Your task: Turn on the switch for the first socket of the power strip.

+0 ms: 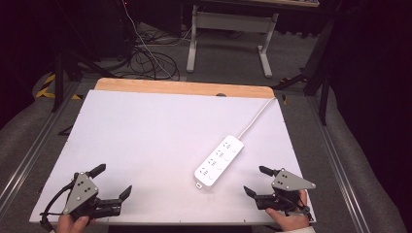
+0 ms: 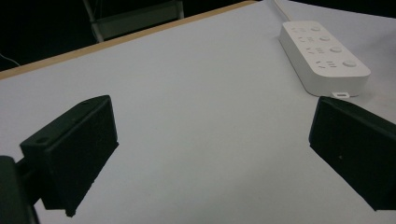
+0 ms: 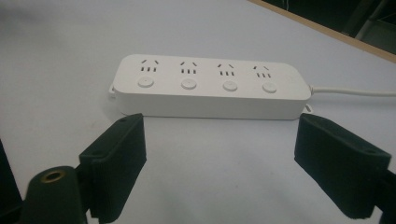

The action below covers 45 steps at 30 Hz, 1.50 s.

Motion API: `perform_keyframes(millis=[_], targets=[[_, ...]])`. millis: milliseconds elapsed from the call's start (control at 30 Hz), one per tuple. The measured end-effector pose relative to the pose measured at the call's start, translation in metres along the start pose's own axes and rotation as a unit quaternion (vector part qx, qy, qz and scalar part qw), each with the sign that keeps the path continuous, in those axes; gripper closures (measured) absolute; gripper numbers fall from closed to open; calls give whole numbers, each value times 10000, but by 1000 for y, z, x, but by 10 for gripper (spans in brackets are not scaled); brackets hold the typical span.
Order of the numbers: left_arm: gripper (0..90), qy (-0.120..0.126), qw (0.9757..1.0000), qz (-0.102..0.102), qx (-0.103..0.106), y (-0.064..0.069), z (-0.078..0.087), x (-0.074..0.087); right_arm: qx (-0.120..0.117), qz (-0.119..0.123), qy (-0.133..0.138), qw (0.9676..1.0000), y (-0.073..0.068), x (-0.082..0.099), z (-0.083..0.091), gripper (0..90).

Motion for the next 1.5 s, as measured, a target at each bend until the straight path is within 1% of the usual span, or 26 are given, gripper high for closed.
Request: perform_keyframes(millis=[133, 333, 500, 567, 633, 733, 767, 833, 933, 1100, 1200, 1233, 1300, 1367, 1400, 1433, 1500], targets=[[16, 1, 10000, 55, 32, 0, 0, -1, 18, 17, 8, 10000, -1, 0, 1, 176], [16, 44, 10000, 67, 20, 0, 1, -1, 40, 27, 22, 10000, 0, -1, 1, 176], [17, 61, 10000, 1, -38, -2, 1, -1, 54, 55, 0, 10000, -1, -1, 1, 176], [17, 59, 10000, -4, -57, -2, 1, -1, 50, 43, 2, 10000, -1, -1, 1, 176], [17, 29, 10000, 48, -27, -2, 1, -1, 60, 33, 3, 10000, -1, -1, 1, 176], [17, 6, 10000, 70, -6, -1, 0, -1, 43, 16, 2, 10000, -1, -1, 1, 176], [17, -49, 10000, 37, 0, -2, 0, 0, 35, 13, -14, 10000, -1, -1, 0, 176], [17, -48, 10000, 12, -15, -2, 0, 0, 34, 2, -44, 10000, -1, -2, 0, 174], [18, -28, 10000, 73, -6, -2, 0, 0, 48, -56, -62, 10000, -1, -2, 1, 170], [18, -11, 10000, 55, -22, -2, 0, -1, 94, -56, -123, 9999, 0, -3, 0, 172], [18, -11, 10000, 55, -35, -2, 0, 0, 167, -15, -201, 9997, 1, -6, -1, 203], [18, -11, 10000, 55, -35, -2, 0, 0, 167, -15, -201, 9997, 1, -6, -1, 203], [18, -13, 10000, 51, -42, -2, 0, 0, 107, 50, -267, 9996, 3, -10, -3, 261], [17, -15, 10000, 44, -49, -2, 1, 0, 148, 44, -299, 9994, 5, -13, -3, 265], [17, -15, 10000, 44, -49, -2, 1, 0, 132, 15, -285, 9995, 6, -15, -3, 301], [17, -7, 10000, 52, -56, -2, 1, -1, 44, 11, -276, 9996, 7, -16, -3, 346], [17, -12, 10000, 46, -56, -2, 1, 0, 17, -13, -291, 9996, 9, -20, -4, 349]])
Point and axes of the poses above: each handheld gripper's, and its own axes: z roughly backward along the jaws, x roughly out of its underside, y roughly to its right, the point moved 5 cm from there along -z, roughly forward along the jaws, and after that the axes turned 6 degrees about z, right-handed, at the moved point
